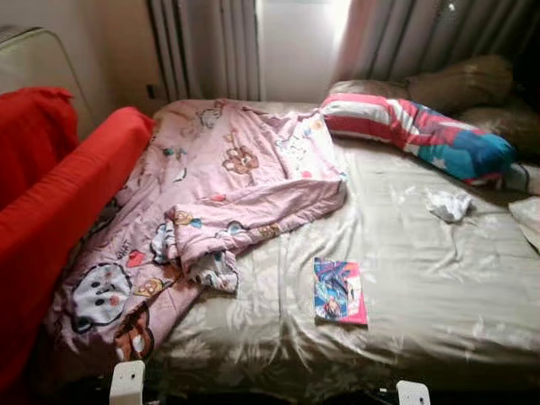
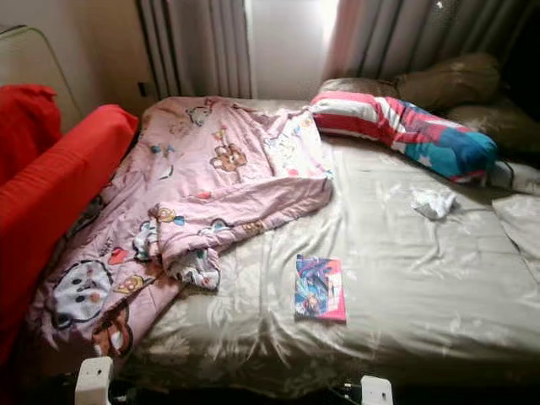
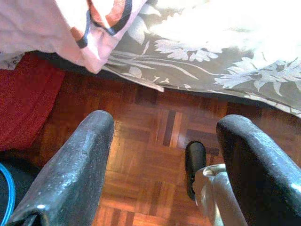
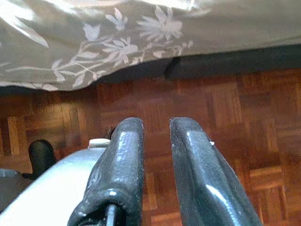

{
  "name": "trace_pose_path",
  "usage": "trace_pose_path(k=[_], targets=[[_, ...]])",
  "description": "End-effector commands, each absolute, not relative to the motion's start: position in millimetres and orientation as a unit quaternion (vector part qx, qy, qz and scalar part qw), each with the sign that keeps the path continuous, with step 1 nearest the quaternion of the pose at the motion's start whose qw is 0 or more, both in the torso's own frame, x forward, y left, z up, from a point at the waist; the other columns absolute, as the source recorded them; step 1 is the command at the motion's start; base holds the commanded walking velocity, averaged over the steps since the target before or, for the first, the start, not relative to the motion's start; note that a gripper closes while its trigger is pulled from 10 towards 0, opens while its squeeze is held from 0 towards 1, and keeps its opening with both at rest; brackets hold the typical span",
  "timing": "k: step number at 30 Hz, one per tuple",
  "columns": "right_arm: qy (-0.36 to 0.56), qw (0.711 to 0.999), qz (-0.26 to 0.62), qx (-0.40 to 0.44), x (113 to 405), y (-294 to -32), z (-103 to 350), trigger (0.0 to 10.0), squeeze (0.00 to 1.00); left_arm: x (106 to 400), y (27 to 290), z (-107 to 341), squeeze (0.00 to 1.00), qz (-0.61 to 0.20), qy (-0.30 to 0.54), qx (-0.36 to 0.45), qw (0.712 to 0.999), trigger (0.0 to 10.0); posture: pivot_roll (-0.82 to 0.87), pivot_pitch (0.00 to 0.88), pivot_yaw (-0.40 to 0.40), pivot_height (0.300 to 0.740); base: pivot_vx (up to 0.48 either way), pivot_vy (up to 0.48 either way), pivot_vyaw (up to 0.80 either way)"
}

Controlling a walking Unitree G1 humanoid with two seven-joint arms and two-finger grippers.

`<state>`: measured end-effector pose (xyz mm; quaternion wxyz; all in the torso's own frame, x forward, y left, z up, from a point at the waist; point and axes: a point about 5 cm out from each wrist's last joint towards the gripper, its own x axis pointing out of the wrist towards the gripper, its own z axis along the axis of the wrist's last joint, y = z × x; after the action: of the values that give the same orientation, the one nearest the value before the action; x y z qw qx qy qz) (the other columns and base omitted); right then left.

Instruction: Clean up the room

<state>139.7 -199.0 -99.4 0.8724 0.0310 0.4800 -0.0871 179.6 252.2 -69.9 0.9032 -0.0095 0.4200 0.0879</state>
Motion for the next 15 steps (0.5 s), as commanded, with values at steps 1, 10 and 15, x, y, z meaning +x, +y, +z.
trace_pose_path(k=[1,10,15], targets=[[0.471,0.876,-0.098,0.035,142.4,-202.7,-97.5,10.0,0.00,176.0,249.2,-72.9,0.00,0.085,0.430,-0.013,0.899,10.0,-0.04,0.000,-0.009,0.740,0.000,0.000,0.00],[0.472,0.874,-0.112,0.035,141.9,-208.5,-97.0,10.0,0.00,179.7,246.2,-72.1,0.00,0.082,0.427,-0.019,0.900,10.0,-0.03,0.000,-0.027,0.740,0.000,0.000,0.00],[0.470,0.873,-0.125,0.046,143.4,-209.8,-96.3,10.0,0.00,179.8,245.9,-72.1,0.00,0.087,0.425,-0.024,0.901,10.0,-0.03,0.000,-0.030,0.740,0.155,0.000,0.00]])
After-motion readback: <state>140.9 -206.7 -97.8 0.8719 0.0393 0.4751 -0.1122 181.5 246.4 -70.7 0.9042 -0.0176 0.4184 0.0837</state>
